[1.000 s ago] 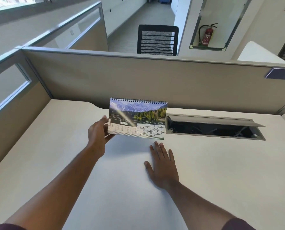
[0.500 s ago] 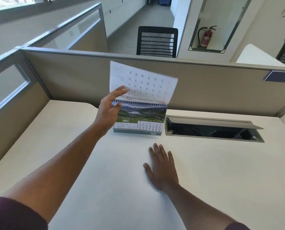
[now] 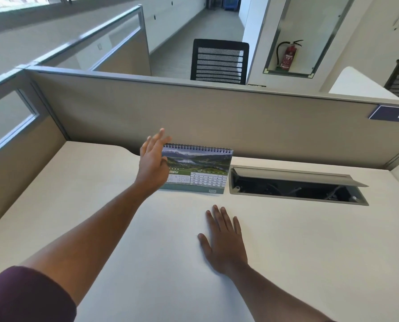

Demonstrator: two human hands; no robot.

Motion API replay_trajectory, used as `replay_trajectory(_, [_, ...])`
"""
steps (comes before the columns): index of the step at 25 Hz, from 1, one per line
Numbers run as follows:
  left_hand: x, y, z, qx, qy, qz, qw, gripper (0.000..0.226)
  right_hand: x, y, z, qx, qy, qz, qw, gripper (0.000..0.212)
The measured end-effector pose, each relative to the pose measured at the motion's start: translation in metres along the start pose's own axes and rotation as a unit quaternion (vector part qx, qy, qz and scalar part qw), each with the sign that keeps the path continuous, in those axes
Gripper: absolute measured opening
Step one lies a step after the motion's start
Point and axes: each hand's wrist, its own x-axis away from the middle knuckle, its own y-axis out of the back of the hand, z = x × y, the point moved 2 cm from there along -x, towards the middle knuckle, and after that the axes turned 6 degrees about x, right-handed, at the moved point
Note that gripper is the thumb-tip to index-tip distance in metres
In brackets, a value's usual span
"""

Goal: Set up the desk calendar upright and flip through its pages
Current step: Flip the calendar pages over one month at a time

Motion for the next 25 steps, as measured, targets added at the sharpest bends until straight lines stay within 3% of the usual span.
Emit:
replay_trajectory(2, [0.014, -0.005, 0.012, 0.071, 0.073, -0.099, 0.99, 0.063, -0.001, 0.0, 0.001, -0.003, 0.001, -0.003, 1.0, 0.072])
replay_trajectory(4, [0.026, -0.013, 0.026, 0.134, 0.205, -0.15, 0.958, 0.051, -0.001, 0.0, 0.0, -0.005, 0.003, -0.009, 1.0, 0.072])
replay_trajectory(7, [0.039, -0.024, 0.047, 0.139, 0.337, -0.128, 0.922, 0.045, -0.001, -0.002, -0.001, -0.003, 0.003, -0.009, 1.0, 0.072])
replay_trajectory(10, [0.044, -0.032, 0.059, 0.144, 0.36, -0.083, 0.918, 0.037, -0.001, -0.002, -0.001, -0.001, 0.004, -0.008, 1.0, 0.072])
replay_trajectory(15, [0.049, -0.028, 0.06, 0.186, 0.385, -0.13, 0.894, 0.025, -0.001, -0.003, -0.001, -0.002, 0.002, -0.012, 1.0, 0.072])
replay_trajectory(21, [0.048, -0.023, 0.065, 0.248, 0.413, -0.098, 0.871, 0.007, -0.001, -0.001, -0.001, -0.005, 0.002, 0.0, 1.0, 0.073])
replay_trajectory(25, [0.055, -0.019, 0.06, 0.305, 0.426, -0.112, 0.844, 0.014, -0.001, 0.001, 0.0, -0.003, 0.001, 0.004, 1.0, 0.073])
